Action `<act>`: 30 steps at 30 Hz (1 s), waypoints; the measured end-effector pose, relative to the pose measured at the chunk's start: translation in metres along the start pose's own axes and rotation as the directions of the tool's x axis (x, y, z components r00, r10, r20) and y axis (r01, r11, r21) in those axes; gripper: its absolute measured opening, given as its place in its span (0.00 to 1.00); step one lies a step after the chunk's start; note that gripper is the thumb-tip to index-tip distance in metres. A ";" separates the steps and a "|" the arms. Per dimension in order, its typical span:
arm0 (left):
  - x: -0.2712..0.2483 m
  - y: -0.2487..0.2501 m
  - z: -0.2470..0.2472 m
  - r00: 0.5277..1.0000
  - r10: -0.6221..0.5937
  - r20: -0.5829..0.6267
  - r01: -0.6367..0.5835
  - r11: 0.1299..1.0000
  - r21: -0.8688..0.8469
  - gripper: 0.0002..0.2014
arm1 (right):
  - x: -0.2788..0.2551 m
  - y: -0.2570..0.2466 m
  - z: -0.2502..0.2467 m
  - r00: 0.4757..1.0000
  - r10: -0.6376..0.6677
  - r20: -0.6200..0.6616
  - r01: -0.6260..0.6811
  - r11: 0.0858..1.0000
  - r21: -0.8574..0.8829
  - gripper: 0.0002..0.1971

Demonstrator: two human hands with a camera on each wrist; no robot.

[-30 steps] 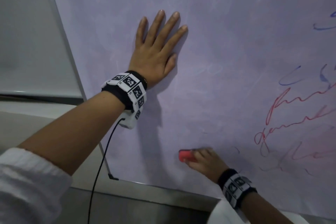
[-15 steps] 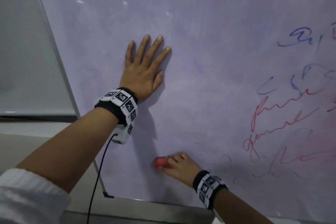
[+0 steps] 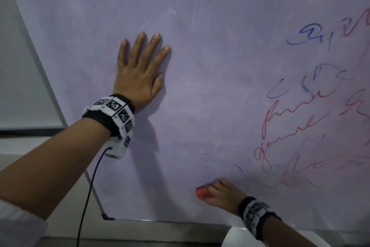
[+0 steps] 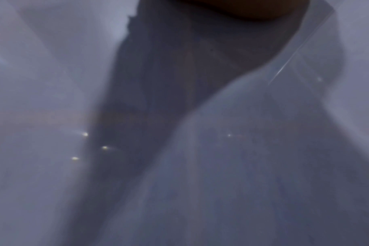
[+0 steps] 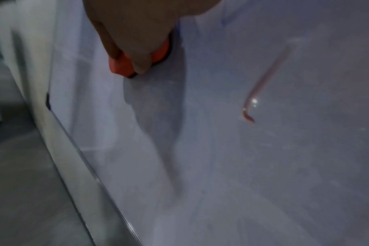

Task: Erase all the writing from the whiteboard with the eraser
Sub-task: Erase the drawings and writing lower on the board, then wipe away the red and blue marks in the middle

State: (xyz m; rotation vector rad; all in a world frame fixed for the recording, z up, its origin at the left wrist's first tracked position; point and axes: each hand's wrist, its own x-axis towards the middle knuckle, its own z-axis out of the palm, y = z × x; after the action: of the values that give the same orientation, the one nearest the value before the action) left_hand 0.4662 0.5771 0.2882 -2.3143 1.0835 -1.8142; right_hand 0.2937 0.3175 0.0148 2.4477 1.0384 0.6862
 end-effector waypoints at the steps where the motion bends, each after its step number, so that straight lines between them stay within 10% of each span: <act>1: 0.000 0.001 0.000 1.000 -0.002 0.002 0.002 1.000 -0.008 0.29 | 0.004 0.010 -0.006 0.997 0.014 -0.076 -0.015 1.000 -0.011 0.16; 5: -0.001 -0.001 0.001 1.000 0.003 -0.011 -0.003 1.000 -0.026 0.29 | 0.052 0.076 -0.080 0.848 0.249 -0.469 -0.298 0.954 -0.033 0.17; 8: 0.000 0.000 0.002 1.000 0.004 -0.009 -0.004 0.999 -0.038 0.29 | 0.069 0.101 -0.107 0.688 0.540 -0.484 -0.567 0.817 0.105 0.19; 10: -0.001 -0.001 0.003 1.000 0.006 -0.016 -0.006 1.000 -0.026 0.29 | 0.060 0.080 -0.082 0.752 0.631 -0.189 -0.610 0.775 0.165 0.15; 12: 0.000 -0.002 0.003 1.000 0.001 -0.018 -0.001 1.000 -0.010 0.29 | 0.027 0.039 -0.044 0.944 0.329 0.027 -0.330 0.936 0.124 0.12; 15: 0.000 0.000 0.002 1.000 0.003 -0.020 -0.004 1.000 -0.023 0.28 | -0.023 0.009 -0.003 0.971 -0.032 0.235 0.025 0.999 0.030 0.20; 17: 0.001 0.000 0.002 1.000 0.010 -0.021 -0.010 0.999 -0.033 0.28 | -0.025 0.021 -0.007 0.967 -0.144 0.208 0.145 0.989 0.012 0.20; 20: 0.001 0.000 0.002 1.000 0.007 -0.025 -0.009 0.999 -0.049 0.29 | -0.001 0.058 -0.044 0.982 0.004 -0.190 -0.021 0.996 -0.088 0.12; 26: 0.002 0.002 0.000 1.000 -0.006 -0.029 0.004 0.996 -0.089 0.29 | 0.047 0.111 -0.115 0.736 0.437 -0.517 -0.479 0.876 0.058 0.18; 30: 0.013 0.016 -0.002 0.998 0.004 -0.056 -0.011 0.992 -0.127 0.26 | -0.014 0.045 -0.055 0.993 0.099 -0.060 -0.101 0.994 -0.038 0.16</act>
State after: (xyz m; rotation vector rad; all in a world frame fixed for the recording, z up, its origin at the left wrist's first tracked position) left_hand 0.4576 0.5590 0.2931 -2.3369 1.2488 -1.8698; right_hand 0.2786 0.2873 0.0783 2.4712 0.9184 0.8073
